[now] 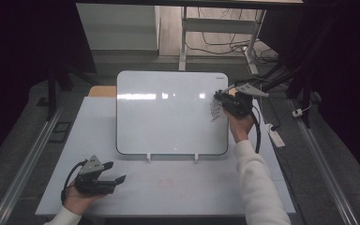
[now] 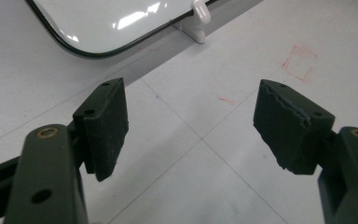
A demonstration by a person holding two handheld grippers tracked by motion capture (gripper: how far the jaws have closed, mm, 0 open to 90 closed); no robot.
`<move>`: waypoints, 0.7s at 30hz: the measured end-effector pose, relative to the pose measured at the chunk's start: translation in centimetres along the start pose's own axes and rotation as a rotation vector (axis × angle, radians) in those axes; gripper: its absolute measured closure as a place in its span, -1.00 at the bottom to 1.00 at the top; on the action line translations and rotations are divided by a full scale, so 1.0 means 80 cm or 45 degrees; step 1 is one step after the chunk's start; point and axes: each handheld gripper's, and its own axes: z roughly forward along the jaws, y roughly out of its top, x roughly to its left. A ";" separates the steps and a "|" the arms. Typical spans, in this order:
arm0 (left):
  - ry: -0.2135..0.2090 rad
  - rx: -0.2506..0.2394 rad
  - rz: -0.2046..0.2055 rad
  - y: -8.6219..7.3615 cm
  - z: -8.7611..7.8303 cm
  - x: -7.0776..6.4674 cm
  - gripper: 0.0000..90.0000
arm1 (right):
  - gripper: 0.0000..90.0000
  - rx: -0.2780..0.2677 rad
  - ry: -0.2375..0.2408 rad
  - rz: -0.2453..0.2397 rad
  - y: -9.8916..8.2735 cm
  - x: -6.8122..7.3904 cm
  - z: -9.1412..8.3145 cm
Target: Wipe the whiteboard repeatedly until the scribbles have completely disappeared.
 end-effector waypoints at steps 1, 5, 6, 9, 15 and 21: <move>0.000 0.000 -0.004 0.000 0.000 0.001 -0.40 | 0.73 0.000 0.000 0.000 0.000 0.000 0.000; -0.001 0.009 -0.003 0.000 0.002 0.001 -0.40 | 0.73 -0.008 -0.044 0.003 -0.002 -0.005 -0.008; -0.001 0.009 0.000 0.000 0.002 0.000 -0.40 | 0.73 -0.031 -0.082 0.048 -0.002 -0.011 -0.011; -0.001 0.001 0.004 0.001 0.001 -0.001 -0.40 | 0.73 -0.035 -0.081 0.050 -0.004 -0.010 -0.012; -0.002 0.010 -0.004 0.000 0.003 -0.001 -0.40 | 0.73 -0.020 -0.060 0.032 -0.006 -0.008 -0.012; -0.002 0.013 -0.004 0.001 0.005 0.000 -0.40 | 0.73 0.028 -0.012 -0.056 -0.004 0.008 -0.004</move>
